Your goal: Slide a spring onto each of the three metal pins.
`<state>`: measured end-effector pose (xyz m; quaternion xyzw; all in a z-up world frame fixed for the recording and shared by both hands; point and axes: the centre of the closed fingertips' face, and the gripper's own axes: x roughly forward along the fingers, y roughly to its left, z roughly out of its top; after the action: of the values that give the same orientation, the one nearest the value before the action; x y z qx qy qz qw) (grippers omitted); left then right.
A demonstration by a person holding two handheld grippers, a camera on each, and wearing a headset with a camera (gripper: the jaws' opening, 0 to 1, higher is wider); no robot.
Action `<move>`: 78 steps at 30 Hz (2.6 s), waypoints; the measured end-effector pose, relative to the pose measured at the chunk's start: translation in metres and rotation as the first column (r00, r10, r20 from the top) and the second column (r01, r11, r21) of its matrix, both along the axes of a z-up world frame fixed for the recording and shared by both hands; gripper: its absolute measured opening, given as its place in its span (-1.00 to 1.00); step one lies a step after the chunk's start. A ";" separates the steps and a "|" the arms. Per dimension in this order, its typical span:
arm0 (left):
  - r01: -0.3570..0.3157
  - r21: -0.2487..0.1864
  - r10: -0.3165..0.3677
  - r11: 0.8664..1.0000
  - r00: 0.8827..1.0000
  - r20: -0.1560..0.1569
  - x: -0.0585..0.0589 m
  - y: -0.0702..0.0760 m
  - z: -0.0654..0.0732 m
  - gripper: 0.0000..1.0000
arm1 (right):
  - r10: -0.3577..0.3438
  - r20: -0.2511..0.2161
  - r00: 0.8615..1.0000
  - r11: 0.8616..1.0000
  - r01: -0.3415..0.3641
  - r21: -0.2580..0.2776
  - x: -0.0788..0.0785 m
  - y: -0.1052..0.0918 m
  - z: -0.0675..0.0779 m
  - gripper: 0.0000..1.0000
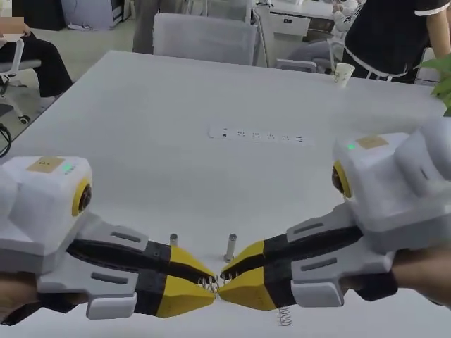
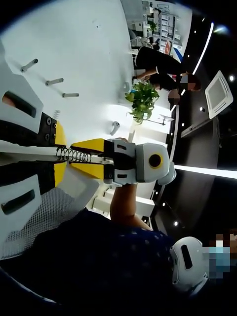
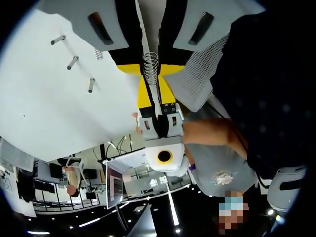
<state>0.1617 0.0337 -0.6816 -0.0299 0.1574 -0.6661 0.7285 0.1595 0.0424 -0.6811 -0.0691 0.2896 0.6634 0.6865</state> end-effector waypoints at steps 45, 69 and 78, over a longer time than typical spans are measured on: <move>-0.148 0.085 0.128 0.985 0.970 0.209 0.025 -0.002 -0.019 -0.98 | 0.357 0.138 0.924 0.812 -0.234 -0.535 0.019 0.014 -0.011 -0.83; -0.253 0.130 0.225 0.959 0.954 0.200 0.024 0.032 -0.035 -0.69 | 0.412 0.157 0.897 0.761 -0.245 -0.600 0.039 0.032 -0.011 -0.84; -0.340 0.178 0.307 0.923 0.933 0.190 0.028 0.055 -0.051 -0.33 | 0.420 0.171 0.891 0.757 -0.240 -0.608 0.056 0.044 -0.015 -0.84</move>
<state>0.1892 0.0888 -0.7324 0.0740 0.1606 -0.5164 0.8379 0.2157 0.0864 -0.6963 -0.4209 0.3511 0.6392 0.5395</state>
